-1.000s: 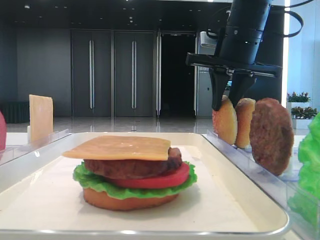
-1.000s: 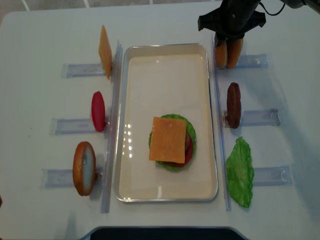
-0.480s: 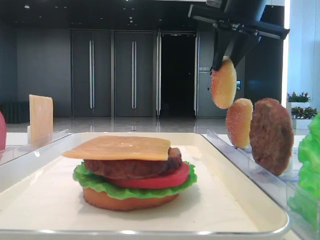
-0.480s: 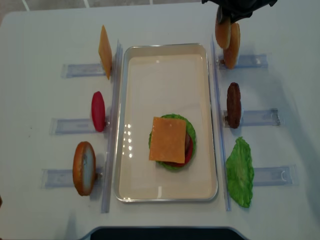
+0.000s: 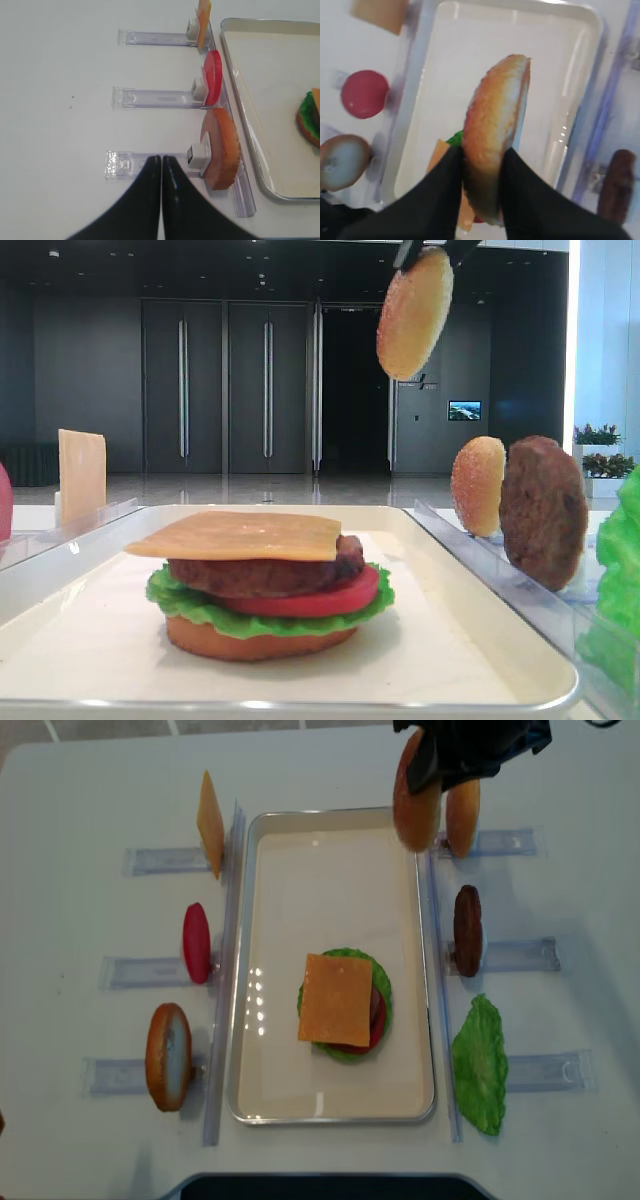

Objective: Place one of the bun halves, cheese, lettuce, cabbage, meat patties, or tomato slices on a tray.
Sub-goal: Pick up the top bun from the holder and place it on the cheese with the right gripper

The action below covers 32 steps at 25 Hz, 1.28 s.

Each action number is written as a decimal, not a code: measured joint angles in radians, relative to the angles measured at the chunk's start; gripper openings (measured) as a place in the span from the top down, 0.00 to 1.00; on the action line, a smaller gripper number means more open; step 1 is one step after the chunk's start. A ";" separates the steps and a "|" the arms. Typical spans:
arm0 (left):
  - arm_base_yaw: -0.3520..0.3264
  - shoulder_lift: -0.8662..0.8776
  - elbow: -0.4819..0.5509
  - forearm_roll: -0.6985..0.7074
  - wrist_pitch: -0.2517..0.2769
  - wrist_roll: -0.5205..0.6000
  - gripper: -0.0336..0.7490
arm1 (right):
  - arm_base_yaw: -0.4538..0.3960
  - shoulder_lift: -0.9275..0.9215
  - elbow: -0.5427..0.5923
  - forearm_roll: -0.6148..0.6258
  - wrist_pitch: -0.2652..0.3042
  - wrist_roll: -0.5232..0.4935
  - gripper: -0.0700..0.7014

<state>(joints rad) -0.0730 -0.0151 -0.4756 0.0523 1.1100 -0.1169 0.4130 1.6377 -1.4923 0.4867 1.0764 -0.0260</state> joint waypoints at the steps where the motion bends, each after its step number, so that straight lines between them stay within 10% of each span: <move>1: 0.000 0.000 0.000 0.000 0.000 0.000 0.96 | 0.009 -0.027 0.039 0.032 -0.018 -0.029 0.65; 9: 0.000 0.000 0.000 0.000 0.000 0.000 0.96 | 0.074 -0.251 0.438 0.353 -0.241 -0.252 0.65; 15: 0.000 0.000 0.000 0.000 0.000 0.000 0.96 | 0.136 -0.280 0.607 0.692 -0.294 -0.529 0.65; 23: 0.000 0.000 0.000 0.000 0.000 0.000 0.96 | 0.147 -0.191 0.666 0.942 -0.280 -0.779 0.65; 32: 0.000 0.000 0.000 0.000 0.000 0.000 0.96 | 0.145 0.031 0.666 1.176 -0.138 -1.000 0.65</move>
<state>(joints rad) -0.0730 -0.0151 -0.4756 0.0523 1.1100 -0.1169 0.5584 1.6691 -0.8260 1.6628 0.9381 -1.0259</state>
